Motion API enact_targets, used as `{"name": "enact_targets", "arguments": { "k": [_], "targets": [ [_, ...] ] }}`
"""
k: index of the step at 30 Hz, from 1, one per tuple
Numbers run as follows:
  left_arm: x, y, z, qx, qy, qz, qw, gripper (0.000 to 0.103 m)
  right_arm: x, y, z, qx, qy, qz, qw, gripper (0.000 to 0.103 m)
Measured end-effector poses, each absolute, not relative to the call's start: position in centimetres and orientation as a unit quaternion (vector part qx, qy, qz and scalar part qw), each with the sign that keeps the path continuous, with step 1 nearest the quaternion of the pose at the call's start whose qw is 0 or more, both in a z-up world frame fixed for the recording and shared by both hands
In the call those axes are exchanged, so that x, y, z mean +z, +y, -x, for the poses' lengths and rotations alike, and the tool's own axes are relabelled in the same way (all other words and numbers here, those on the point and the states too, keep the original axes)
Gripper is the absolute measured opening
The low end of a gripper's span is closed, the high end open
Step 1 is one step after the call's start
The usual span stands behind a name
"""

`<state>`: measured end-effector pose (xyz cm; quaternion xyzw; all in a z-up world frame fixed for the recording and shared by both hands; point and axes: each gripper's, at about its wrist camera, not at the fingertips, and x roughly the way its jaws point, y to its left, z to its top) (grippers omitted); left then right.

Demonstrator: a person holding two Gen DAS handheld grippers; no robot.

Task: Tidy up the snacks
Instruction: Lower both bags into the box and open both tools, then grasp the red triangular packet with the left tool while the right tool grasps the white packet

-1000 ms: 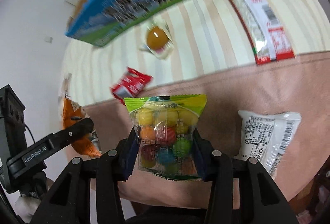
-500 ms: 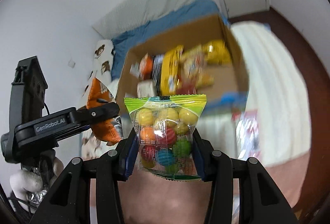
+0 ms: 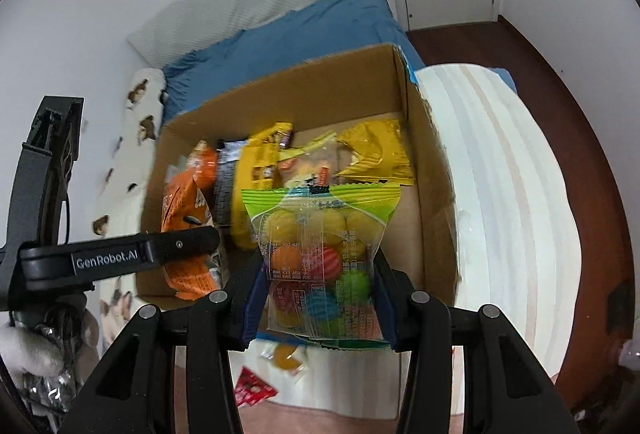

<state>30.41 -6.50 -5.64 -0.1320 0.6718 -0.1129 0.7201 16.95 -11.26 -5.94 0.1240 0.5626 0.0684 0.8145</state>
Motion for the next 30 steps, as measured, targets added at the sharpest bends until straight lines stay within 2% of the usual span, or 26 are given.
{"name": "enact_targets", "arguments": {
  "k": [6,8,10,11,12,30],
  "targets": [
    [-9.7,-6.7,-31.4,-0.100,0.703,0.133,0.691,0.043,-10.5,-11.2,-19.3,0.059,0.603,-0.112,0.788,0.050],
    [-10.5,-6.7,-31.3,-0.097,0.707,0.132,0.688,0.046,-11.9,-11.3,-19.6,0.050,0.623,-0.109,0.773,0.055],
    [-11.0,-6.6,-31.0,-0.093,0.709,0.131,0.687,0.067,-12.1,-11.5,-19.5,0.048,0.625,-0.100,0.773,0.078],
    [-11.1,-6.6,-30.9,-0.093,0.709,0.126,0.688,0.090,-12.2,-11.6,-19.6,0.044,0.625,-0.095,0.773,0.084],
    [-11.1,-6.6,-30.8,-0.091,0.707,0.123,0.690,0.095,-12.1,-11.6,-19.6,0.044,0.626,-0.094,0.773,0.092],
    [-6.8,-4.7,-27.9,-0.056,0.643,0.084,0.759,0.095,-10.1,-11.3,-18.0,0.033,0.617,-0.064,0.784,0.097]
  ]
}}
